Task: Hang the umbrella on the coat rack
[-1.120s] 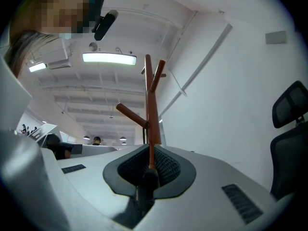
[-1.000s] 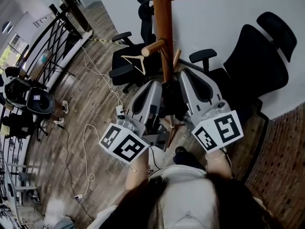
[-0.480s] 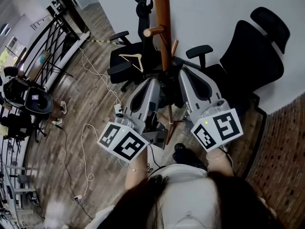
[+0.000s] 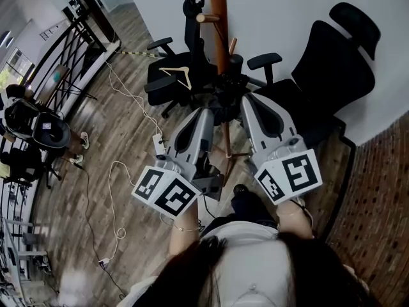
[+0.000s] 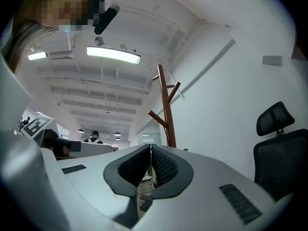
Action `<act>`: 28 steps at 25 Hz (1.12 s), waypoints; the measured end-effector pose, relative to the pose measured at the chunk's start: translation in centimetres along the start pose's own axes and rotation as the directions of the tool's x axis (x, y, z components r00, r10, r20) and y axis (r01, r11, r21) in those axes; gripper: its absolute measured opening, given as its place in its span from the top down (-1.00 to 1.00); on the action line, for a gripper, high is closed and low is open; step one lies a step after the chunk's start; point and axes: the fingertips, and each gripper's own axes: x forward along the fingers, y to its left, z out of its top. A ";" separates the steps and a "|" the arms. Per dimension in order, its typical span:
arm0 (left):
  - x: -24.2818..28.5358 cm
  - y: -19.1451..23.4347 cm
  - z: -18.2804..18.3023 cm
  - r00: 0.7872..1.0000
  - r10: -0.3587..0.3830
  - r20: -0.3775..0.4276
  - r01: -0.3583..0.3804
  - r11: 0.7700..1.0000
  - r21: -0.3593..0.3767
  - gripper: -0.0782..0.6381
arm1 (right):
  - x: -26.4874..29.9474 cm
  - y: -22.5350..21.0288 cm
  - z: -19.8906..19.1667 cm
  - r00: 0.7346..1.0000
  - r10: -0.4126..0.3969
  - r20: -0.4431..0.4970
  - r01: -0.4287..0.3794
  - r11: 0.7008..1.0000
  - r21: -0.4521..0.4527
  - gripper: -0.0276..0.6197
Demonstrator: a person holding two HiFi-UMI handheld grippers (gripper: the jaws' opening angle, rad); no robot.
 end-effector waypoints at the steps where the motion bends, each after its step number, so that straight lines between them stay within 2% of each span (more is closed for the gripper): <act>1: -0.5 -0.3 -0.1 1.000 -0.001 -0.001 0.001 1.000 0.000 0.74 | -0.5 0.3 0.1 1.000 -0.001 0.001 0.001 1.000 0.000 0.80; 13: -4.4 -3.5 -2.6 1.000 -0.009 -0.029 0.010 0.999 0.036 0.74 | -6.4 2.2 -0.2 0.999 -0.040 0.002 0.040 0.999 -0.008 0.80; 17: -6.9 -4.1 -2.0 1.000 -0.002 -0.030 0.003 1.000 0.026 0.74 | -8.2 4.4 1.1 0.999 -0.028 0.017 0.028 1.000 0.015 0.80; 28: -10.9 -5.5 -1.3 1.000 -0.006 -0.002 0.006 1.000 0.025 0.74 | -10.9 8.2 1.5 1.000 -0.017 0.001 0.017 0.999 -0.041 0.80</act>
